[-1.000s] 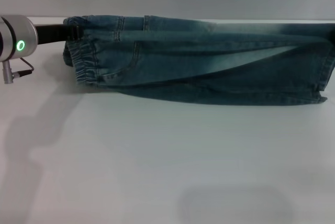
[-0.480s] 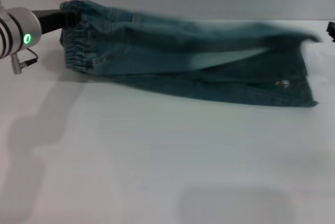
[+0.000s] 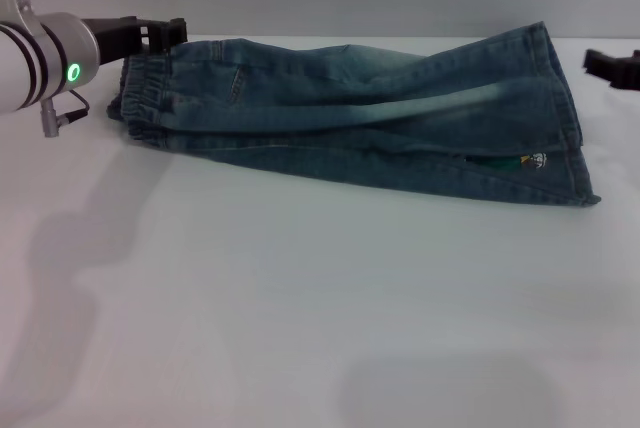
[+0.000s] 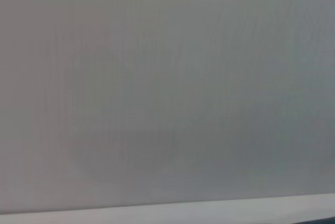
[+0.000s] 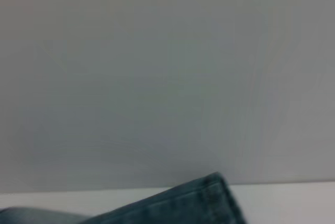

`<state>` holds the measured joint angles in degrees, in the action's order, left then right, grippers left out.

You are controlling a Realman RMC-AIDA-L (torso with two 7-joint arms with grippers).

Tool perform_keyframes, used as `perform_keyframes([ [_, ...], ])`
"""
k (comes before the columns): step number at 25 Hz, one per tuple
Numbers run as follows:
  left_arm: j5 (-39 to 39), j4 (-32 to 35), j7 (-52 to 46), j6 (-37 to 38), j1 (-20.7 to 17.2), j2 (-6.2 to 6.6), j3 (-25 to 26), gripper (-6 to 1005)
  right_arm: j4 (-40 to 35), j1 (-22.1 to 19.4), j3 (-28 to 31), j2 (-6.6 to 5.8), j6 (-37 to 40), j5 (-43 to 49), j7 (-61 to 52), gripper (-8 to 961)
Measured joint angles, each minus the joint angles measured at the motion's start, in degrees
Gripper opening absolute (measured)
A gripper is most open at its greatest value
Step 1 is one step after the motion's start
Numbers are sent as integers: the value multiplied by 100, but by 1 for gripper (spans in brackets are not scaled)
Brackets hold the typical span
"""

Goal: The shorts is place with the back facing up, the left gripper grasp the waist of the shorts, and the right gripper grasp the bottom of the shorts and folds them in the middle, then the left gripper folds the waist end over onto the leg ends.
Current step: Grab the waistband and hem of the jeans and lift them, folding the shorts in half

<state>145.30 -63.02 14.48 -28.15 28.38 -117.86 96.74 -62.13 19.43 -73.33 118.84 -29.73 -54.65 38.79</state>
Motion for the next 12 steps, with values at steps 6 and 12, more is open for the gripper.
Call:
perform_keyframes([
  [6, 33, 20, 2, -194, -27, 14, 22, 602, -82, -157, -522, 14, -26, -204, 7, 632],
  [12, 49, 219, 51, -332, -44, 22, 107, 804, -259, -440, -1005, 21, 18, -843, 317, 712],
])
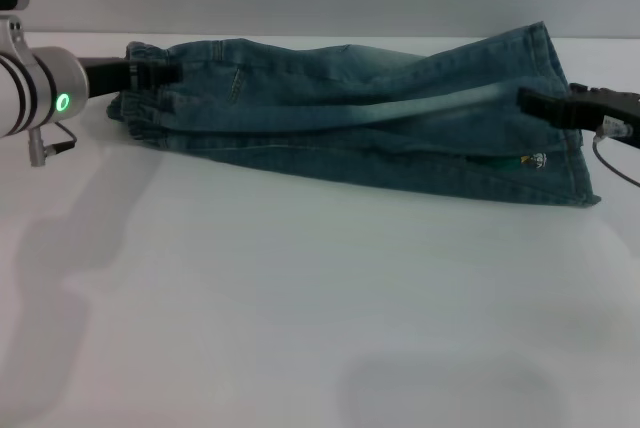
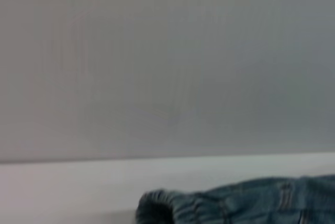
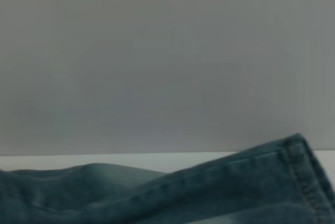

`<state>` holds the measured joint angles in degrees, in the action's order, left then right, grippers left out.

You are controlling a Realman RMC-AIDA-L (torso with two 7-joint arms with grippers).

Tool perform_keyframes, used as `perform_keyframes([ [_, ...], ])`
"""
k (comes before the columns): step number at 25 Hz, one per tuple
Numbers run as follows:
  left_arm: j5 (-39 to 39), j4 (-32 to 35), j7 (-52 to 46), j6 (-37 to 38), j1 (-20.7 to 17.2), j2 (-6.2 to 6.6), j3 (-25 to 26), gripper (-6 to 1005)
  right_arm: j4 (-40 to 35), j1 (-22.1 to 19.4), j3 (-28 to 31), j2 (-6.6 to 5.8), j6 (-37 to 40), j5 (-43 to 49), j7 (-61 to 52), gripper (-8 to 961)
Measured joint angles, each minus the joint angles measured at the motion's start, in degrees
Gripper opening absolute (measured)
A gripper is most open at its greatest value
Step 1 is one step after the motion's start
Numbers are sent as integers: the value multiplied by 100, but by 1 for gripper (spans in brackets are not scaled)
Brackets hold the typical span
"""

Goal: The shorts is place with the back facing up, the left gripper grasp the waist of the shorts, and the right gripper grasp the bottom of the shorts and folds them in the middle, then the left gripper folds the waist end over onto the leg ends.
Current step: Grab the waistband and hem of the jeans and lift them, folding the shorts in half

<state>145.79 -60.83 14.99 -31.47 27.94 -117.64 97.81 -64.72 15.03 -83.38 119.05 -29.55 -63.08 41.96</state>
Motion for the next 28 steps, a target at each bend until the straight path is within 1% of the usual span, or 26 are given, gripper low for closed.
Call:
perform_keyframes([
  [4, 47, 184, 11, -67, 12, 1, 98, 841, -384, -350, -291, 7, 74, -281, 311, 711],
  [7, 95, 268, 14, -79, 42, 7, 140, 859, -493, -452, -457, 13, 112, -310, 392, 709],
  [22, 161, 396, 64, -139, 80, -3, 153, 852, -569, -477, -851, 2, 68, -532, 404, 703],
  [28, 153, 543, 137, -113, 175, -4, 165, 850, -574, -454, -890, -2, 64, -538, 409, 701],
])
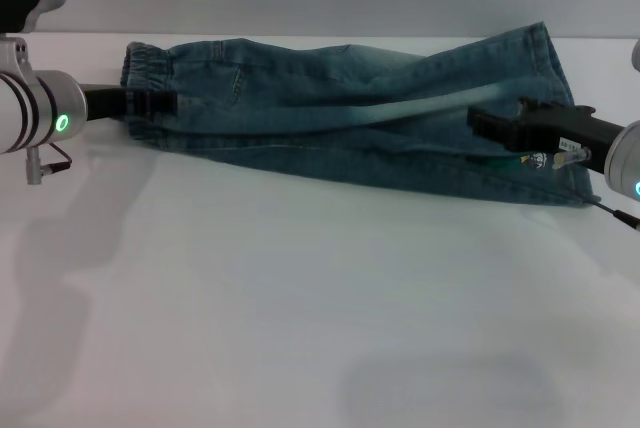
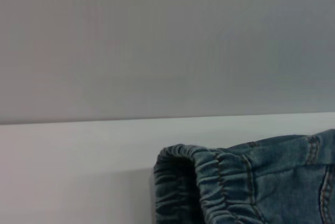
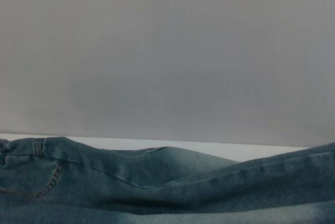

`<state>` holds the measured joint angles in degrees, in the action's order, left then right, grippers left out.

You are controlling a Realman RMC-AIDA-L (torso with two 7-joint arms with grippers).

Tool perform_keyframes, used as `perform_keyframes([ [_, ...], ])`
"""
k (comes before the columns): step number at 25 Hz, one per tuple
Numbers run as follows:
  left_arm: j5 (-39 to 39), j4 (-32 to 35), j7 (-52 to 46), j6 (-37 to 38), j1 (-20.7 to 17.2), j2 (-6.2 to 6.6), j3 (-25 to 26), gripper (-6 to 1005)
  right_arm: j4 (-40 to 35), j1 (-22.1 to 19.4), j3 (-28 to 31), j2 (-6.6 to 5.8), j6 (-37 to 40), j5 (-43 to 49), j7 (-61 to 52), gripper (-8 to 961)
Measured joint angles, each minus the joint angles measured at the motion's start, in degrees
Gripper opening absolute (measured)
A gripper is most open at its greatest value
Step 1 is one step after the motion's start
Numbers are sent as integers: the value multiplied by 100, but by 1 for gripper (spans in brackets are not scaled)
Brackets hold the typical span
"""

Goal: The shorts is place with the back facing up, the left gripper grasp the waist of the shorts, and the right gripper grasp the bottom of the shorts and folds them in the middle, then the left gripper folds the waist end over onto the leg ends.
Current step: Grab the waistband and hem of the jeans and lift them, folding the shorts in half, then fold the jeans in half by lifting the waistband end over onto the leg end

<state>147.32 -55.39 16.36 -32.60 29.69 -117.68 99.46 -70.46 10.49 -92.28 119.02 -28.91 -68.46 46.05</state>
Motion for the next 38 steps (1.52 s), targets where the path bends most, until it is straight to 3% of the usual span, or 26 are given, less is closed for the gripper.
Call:
perform_keyframes([
  [15, 3, 676, 34, 67, 418, -4, 49, 843, -30, 11, 28, -12, -8, -1, 1, 695],
  [20, -38, 595, 34, 74, 382, -19, 14, 841, -44, 6, 53, -17, -17, -1, 0, 693],
  [31, -350, 397, 26, 534, 107, -43, -295, 629, -35, -10, 102, -29, -19, -1, -1, 689],
  [38, -367, 399, 34, 680, 91, -47, -389, 369, -37, -27, 159, -28, -18, 2, 4, 686],
])
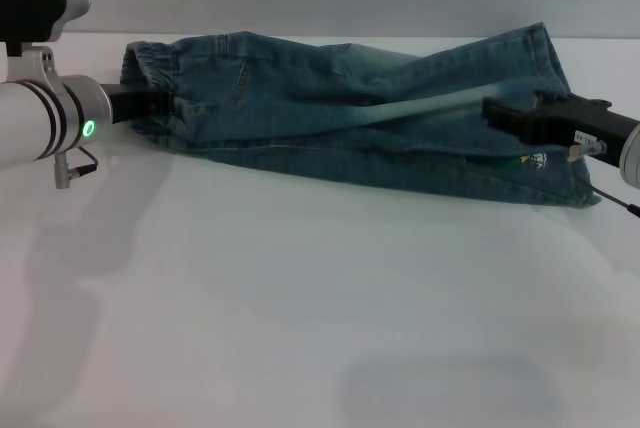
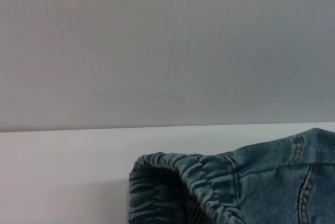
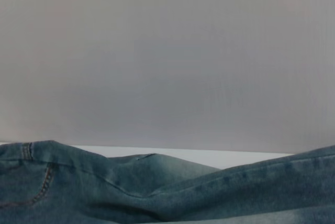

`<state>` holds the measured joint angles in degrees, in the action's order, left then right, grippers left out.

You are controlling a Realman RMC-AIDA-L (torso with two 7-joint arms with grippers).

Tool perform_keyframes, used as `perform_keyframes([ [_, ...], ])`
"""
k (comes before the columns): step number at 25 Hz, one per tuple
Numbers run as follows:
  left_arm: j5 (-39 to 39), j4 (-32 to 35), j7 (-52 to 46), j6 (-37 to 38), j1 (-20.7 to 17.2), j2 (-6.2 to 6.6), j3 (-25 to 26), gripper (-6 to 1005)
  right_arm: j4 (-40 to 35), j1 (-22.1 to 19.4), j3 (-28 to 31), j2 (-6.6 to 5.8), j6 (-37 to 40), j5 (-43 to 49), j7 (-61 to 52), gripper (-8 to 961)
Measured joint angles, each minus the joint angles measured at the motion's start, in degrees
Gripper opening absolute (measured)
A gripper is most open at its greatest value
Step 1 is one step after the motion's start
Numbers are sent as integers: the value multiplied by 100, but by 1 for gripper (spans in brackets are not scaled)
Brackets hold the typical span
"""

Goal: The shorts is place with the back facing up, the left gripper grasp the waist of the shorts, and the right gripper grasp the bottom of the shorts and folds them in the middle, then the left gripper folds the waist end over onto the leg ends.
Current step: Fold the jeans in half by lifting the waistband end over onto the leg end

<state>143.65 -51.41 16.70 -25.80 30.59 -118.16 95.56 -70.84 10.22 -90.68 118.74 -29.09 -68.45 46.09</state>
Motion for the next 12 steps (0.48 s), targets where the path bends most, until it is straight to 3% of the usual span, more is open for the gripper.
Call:
perform_keyframes([
  [7, -136, -193, 0, -33, -99, -5, -17, 54, -2, -7, 0, -2, 0, 32, 3, 683],
  [12, -193, -615, -39, -57, -346, -5, -204, 58, 15, -25, -2, 0, 0, 34, 19, 681],
])
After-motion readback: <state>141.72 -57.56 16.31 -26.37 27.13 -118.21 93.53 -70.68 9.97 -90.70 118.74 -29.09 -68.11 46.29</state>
